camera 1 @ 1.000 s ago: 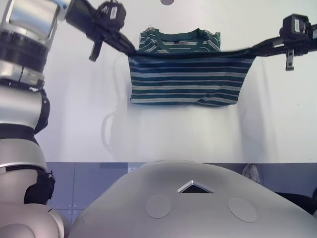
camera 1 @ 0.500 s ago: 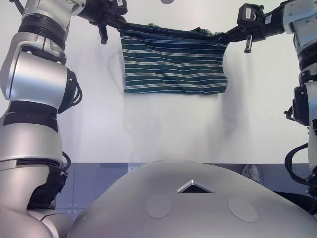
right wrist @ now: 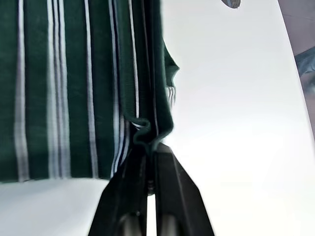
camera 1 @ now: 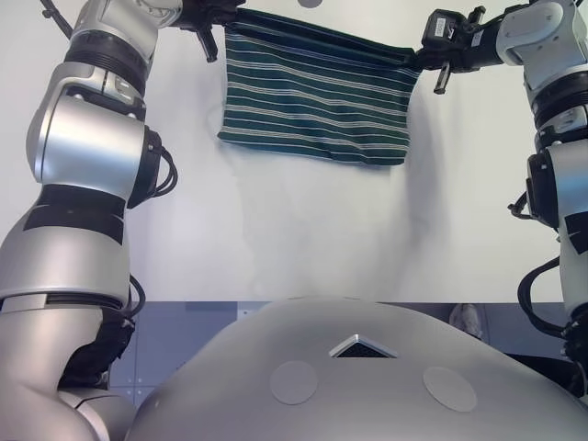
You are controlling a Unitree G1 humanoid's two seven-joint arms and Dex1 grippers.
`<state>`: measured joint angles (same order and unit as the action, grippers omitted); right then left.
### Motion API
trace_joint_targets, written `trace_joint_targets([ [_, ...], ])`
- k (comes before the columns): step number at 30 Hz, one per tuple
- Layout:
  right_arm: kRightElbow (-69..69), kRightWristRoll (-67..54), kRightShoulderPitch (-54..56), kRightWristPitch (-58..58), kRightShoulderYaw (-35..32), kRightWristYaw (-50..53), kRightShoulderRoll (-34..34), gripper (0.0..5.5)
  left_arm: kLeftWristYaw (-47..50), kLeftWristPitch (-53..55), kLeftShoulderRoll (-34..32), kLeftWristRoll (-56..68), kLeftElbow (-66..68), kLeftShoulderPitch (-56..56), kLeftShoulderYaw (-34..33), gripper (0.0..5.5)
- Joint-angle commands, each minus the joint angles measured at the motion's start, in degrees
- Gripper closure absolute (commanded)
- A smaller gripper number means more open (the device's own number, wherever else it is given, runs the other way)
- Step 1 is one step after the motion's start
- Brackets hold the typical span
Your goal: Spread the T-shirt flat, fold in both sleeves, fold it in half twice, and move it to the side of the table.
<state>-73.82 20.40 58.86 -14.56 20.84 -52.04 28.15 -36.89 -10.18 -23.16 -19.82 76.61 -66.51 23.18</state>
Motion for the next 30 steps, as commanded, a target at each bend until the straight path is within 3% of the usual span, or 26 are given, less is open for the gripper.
trace_joint_targets([
  [1, -1.2, 0.6, 2.4, 3.4, -0.9, 4.5, -1.3, 4.80, 1.1, 3.8, 0.4, 0.8, 1.0, -0.4, -3.1, 4.57],
  [5, -1.5, 0.0, 2.8, 6.8, -2.5, 7.0, -2.4, 4.09, 6.6, 5.3, 0.6, 0.2, 0.8, -0.4, -5.4, 3.92],
  [8, -1.4, -0.4, 4.1, 8.7, -4.2, 10.6, -2.2, 3.41, 20.7, 6.8, -1.0, 4.6, 0.2, -5.3, -12.8, 3.26],
  [11, 2.2, -3.3, 4.6, 7.2, -7.4, 10.0, -1.1, 3.41, 23.9, 1.5, -2.2, 13.5, -4.3, -11.0, -23.2, 3.26],
  [13, 9.6, -5.5, 2.5, 6.9, -9.2, 9.1, -0.8, 3.41, 24.3, -3.9, -2.8, 20.1, -11.9, -10.6, -29.7, 3.26],
  [16, 41.7, -10.3, -11.1, 17.9, -12.2, 11.5, -4.2, 3.41, 25.1, -2.5, 0.3, 34.5, -46.4, 7.2, -39.9, 3.26],
  [18, 61.9, -11.6, -21.5, 27.9, -11.7, 15.7, -9.8, 3.41, 27.6, 2.6, 4.9, 39.0, -67.0, 22.0, -39.9, 3.26],
  [20, 70.9, -9.9, -27.4, 32.9, -9.5, 19.8, -14.3, 3.41, 30.5, 6.2, 8.4, 39.6, -76.2, 30.5, -38.0, 3.26],
  [24, 68.8, -4.9, -33.2, 36.1, -1.3, 29.2, -26.1, 3.41, 36.8, 10.2, 15.3, 37.9, -84.2, 38.6, -34.6, 3.26],
  [30, 58.0, -3.3, -33.6, 36.5, 4.7, 34.6, -33.4, 3.41, 38.8, 13.6, 16.6, 36.8, -87.6, 37.7, -34.2, 3.26],
])
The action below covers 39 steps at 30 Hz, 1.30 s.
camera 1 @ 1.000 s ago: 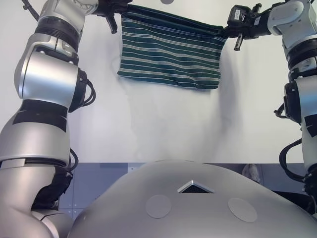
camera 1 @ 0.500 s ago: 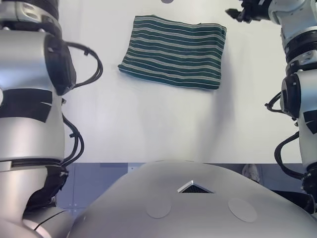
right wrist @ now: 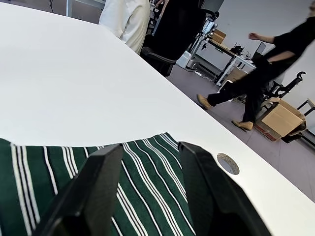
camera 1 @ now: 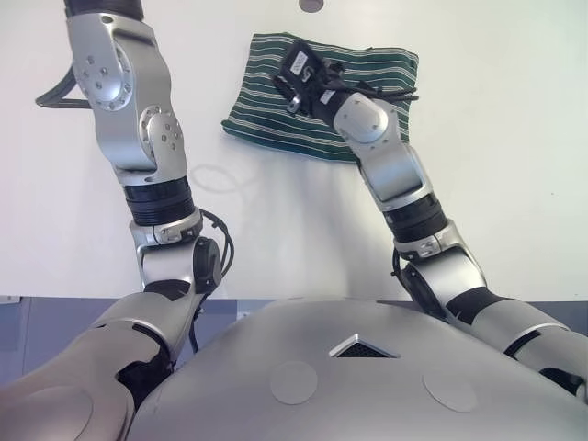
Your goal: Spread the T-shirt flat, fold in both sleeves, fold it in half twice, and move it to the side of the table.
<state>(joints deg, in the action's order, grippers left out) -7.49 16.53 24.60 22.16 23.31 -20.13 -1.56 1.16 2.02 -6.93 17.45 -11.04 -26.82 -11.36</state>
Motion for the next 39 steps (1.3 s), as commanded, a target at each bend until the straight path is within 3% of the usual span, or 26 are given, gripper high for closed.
trace_joint_targets([
  [1, -11.8, 0.3, 0.8, -0.6, 2.4, 3.8, -5.1, 3.41, 0.8, 1.4, 0.5, -0.6, 0.1, -2.4, 0.6, 3.26],
  [9, -25.1, 1.9, -0.2, -6.1, 7.9, 1.1, -5.5, 3.41, 0.2, 1.2, 2.2, -0.9, 1.2, -3.4, 2.3, 3.26],
  [15, -18.6, 5.3, -4.0, -20.0, 18.1, -19.9, 14.1, 3.41, 0.4, 0.6, 3.2, -1.4, 1.1, -4.8, 3.1, 3.26],
  [18, -12.2, 2.3, -8.8, -36.0, 19.3, -29.6, 29.2, 3.41, -0.6, 0.2, 1.9, -1.4, 2.6, -7.7, 2.1, 3.26],
  [23, -7.3, -1.8, -12.4, -56.1, 18.9, -35.5, 43.1, 3.41, -2.1, 0.1, 1.7, -1.3, 3.6, -8.8, 2.4, 3.26],
  [28, -7.1, 3.4, -11.5, -74.5, 17.4, -34.0, 52.8, 3.41, -3.6, 0.6, 2.0, -1.6, 4.5, -9.8, 3.8, 3.26],
  [32, -6.4, 0.8, -7.7, -84.5, 11.7, -31.0, 56.7, 3.41, -9.3, 4.1, -0.8, -2.7, 3.5, -8.1, 8.2, 3.26],
  [35, 1.0, -8.2, -4.0, -87.5, 6.6, -29.3, 60.5, 3.41, -20.0, 5.7, -6.3, -5.2, 2.3, -5.9, 15.7, 3.26],
  [39, 12.5, -17.9, -1.6, -80.8, 3.6, -33.1, 67.8, 3.41, -34.8, 5.6, -13.1, -10.7, 5.0, -2.8, 28.4, 3.26],
])
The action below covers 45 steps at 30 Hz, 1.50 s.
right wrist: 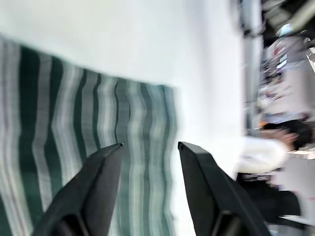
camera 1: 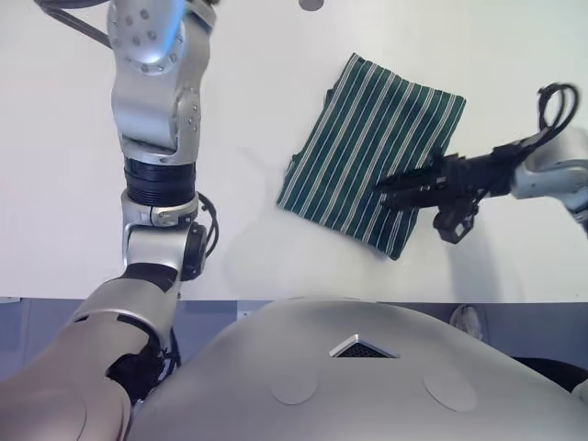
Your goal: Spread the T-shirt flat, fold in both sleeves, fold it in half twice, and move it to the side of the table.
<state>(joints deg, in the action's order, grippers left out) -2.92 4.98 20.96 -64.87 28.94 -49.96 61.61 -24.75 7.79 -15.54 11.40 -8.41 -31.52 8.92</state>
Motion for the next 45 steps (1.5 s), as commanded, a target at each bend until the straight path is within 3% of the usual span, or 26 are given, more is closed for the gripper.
trace_joint_targets([
  [1, 11.8, -9.4, 2.1, 12.1, -3.0, -3.9, 5.5, 3.41, -12.2, -0.9, -5.2, -6.7, 5.0, 2.1, 11.8, 3.26],
  [3, 20.2, -17.3, -1.4, 27.8, -4.0, -7.5, 11.7, 3.41, -17.0, 0.1, -5.2, -9.1, 10.1, 2.8, 17.3, 3.26],
  [6, 31.8, -27.8, -13.7, 45.3, -3.7, -12.6, 33.7, 3.41, -21.3, -0.1, -2.9, -10.1, 18.8, 4.4, 21.8, 3.26],
  [8, 35.1, -31.0, -17.8, 49.5, -4.1, -11.6, 38.8, 3.41, -24.5, -2.5, -2.9, -10.8, 21.0, 5.0, 24.4, 3.26],
  [10, 38.0, -33.2, -21.0, 52.8, -5.9, -9.4, 39.4, 3.41, -28.2, -4.1, -3.0, -11.6, 21.7, 5.8, 27.0, 3.26],
  [12, 40.5, -35.0, -23.5, 55.3, -8.0, -7.4, 38.5, 3.41, -33.2, 0.6, -4.8, -10.9, 14.6, 7.5, 29.9, 3.26],
  [16, 44.0, -35.4, -27.6, 60.1, -12.3, -3.1, 34.5, 3.41, -25.3, 7.9, -4.7, -21.7, 10.5, 11.0, 33.3, 3.26],
  [21, 47.0, -35.0, -31.2, 64.6, -17.6, -3.6, 31.7, 3.41, -16.3, 14.6, -3.2, -26.9, 17.8, 15.9, 33.8, 3.26],
  [30, 47.7, -33.2, -32.9, 70.1, -22.9, -6.7, 25.8, 3.41, -0.7, 31.1, 3.9, -16.9, 14.2, 30.3, 17.1, 3.26],
  [38, 32.2, -31.9, -24.4, 73.1, -24.7, 3.3, 4.7, 3.41, 6.1, 30.5, 4.7, -13.6, 20.6, 32.9, 7.8, 3.26],
  [40, 28.0, -28.5, -23.4, 72.5, -24.9, 5.8, 0.9, 3.41, 5.4, 30.7, 3.8, -13.2, 19.6, 35.0, 7.3, 3.26],
  [45, 21.5, -22.4, -21.9, 70.4, -23.4, 6.5, -4.9, 3.41, -7.0, 29.2, -5.8, -13.4, 9.6, 38.3, 16.6, 3.26],
])
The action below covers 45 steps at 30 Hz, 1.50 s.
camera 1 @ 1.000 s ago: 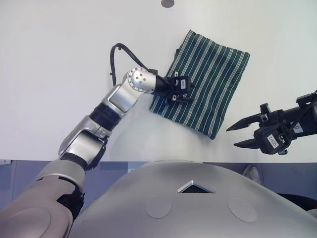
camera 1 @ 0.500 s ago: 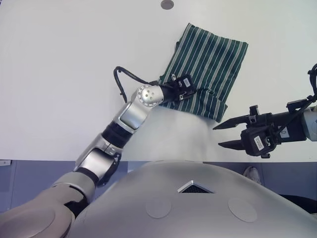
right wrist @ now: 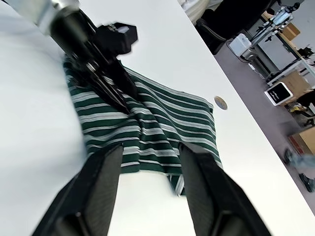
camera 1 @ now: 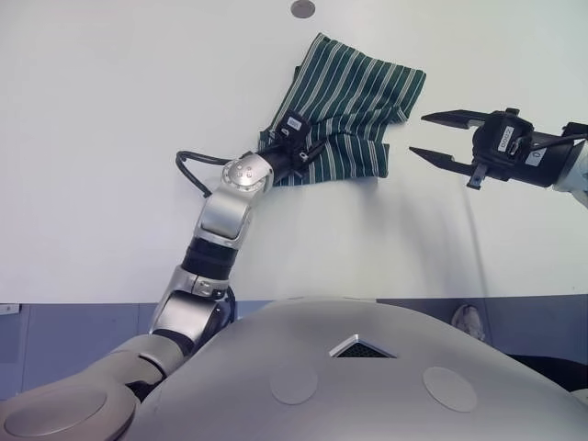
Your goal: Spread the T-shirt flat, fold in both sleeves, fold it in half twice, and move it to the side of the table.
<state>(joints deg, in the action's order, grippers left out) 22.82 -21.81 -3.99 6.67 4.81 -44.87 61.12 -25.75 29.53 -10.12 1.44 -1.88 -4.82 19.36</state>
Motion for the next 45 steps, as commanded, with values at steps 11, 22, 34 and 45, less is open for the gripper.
trace_joint_targets([
  [11, -6.6, 11.9, 7.1, 3.9, 9.3, 3.7, -19.3, 3.41, -9.6, 21.4, -16.2, 3.0, -24.8, 3.8, 6.4, 3.26],
  [22, -1.3, 17.0, -4.4, 2.3, 17.8, -6.4, -15.5, 3.41, -9.9, 27.8, -14.9, 9.6, -34.3, -4.7, 0.3, 3.26],
  [34, -3.8, 16.2, -8.2, -15.3, 7.1, -19.9, 4.7, 3.41, -16.4, 6.3, -25.9, 7.6, -34.2, -1.3, 1.8, 3.26],
  [45, -26.1, 23.9, -6.4, -59.8, -8.7, -5.3, -7.3, 3.08, -17.4, -60.4, -35.6, -9.6, -21.0, 17.2, -2.7, 2.96],
])
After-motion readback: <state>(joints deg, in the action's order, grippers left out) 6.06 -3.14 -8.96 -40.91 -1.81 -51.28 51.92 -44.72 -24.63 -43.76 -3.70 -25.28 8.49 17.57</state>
